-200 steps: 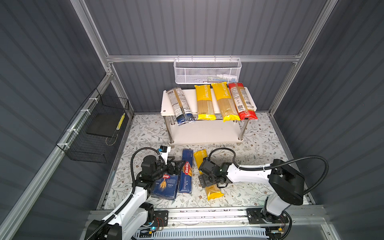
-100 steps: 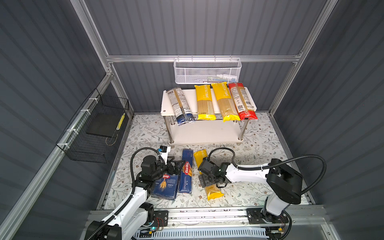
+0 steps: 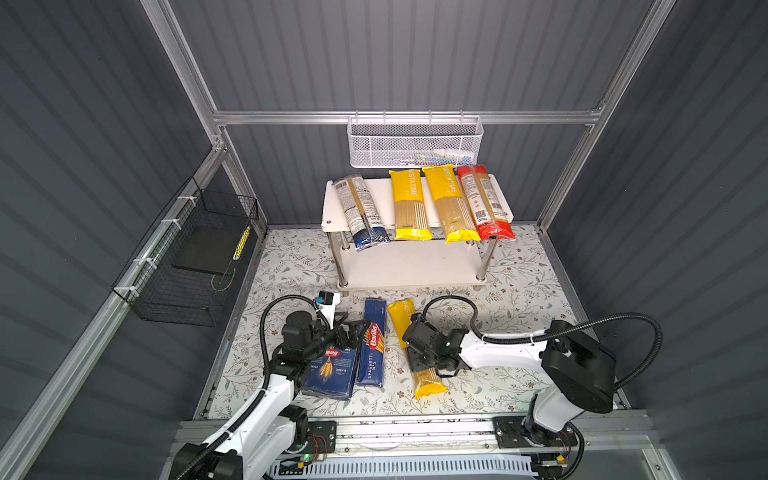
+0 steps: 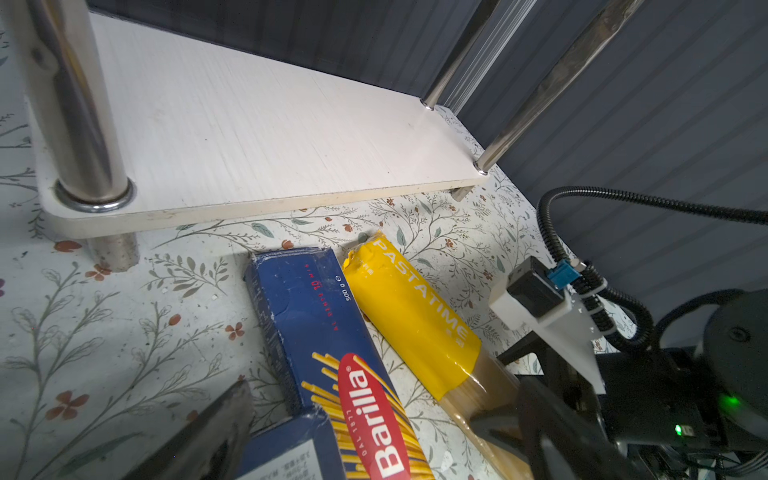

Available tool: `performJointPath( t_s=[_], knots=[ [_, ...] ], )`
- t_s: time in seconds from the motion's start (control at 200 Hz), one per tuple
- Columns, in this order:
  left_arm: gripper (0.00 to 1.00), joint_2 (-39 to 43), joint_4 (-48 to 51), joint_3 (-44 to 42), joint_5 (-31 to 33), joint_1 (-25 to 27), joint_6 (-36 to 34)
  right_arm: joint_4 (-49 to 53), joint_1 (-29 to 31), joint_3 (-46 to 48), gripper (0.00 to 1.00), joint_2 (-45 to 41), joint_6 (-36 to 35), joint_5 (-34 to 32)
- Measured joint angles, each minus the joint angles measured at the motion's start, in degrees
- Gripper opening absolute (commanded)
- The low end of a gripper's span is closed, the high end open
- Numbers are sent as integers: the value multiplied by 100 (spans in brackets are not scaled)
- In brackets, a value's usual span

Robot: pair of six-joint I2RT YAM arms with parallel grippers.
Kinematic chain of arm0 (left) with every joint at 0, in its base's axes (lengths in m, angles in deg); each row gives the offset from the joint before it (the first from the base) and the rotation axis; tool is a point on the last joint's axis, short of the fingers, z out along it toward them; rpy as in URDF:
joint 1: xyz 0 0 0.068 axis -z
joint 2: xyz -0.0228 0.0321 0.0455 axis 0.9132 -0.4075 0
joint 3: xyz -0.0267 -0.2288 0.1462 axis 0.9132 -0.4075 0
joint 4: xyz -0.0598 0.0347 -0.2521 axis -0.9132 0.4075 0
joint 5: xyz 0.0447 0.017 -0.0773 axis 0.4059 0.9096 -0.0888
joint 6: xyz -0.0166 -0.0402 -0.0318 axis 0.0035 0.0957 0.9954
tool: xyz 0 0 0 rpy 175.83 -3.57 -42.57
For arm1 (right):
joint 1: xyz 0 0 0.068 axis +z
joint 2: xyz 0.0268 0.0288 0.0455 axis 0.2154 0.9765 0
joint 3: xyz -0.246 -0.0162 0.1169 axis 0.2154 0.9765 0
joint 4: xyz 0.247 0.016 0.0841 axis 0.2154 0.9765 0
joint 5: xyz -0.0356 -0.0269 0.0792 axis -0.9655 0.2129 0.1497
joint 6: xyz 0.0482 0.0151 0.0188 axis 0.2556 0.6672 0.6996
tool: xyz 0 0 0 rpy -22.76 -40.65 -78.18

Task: Place and organize the pasta boxes and bags onto the shelf
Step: 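Lift the yellow PASTATIME bag off the table with the right gripper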

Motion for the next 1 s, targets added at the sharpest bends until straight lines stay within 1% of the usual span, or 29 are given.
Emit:
performJointPath(
  t_s=[0.055,0.135,0.205,0.51,0.74,1.001],
  knots=[
    [100,0,4,0,4,0,0,4,0,0,60,0,-2,-17],
    [100,0,7,0,17,0,0,4,0,7,55,-4,7,-37],
    [99,0,7,0,20,0,2,-17,-4,31,46,-35,13,-42],
    [100,0,66,0,20,0,0,-142,-20,302,35,-417,52,-17],
    [99,9,66,0,22,0,0,-168,-94,782,25,-1102,68,136],
    [100,9,66,0,22,0,0,-133,-463,1399,21,-2173,87,282]
  ],
)
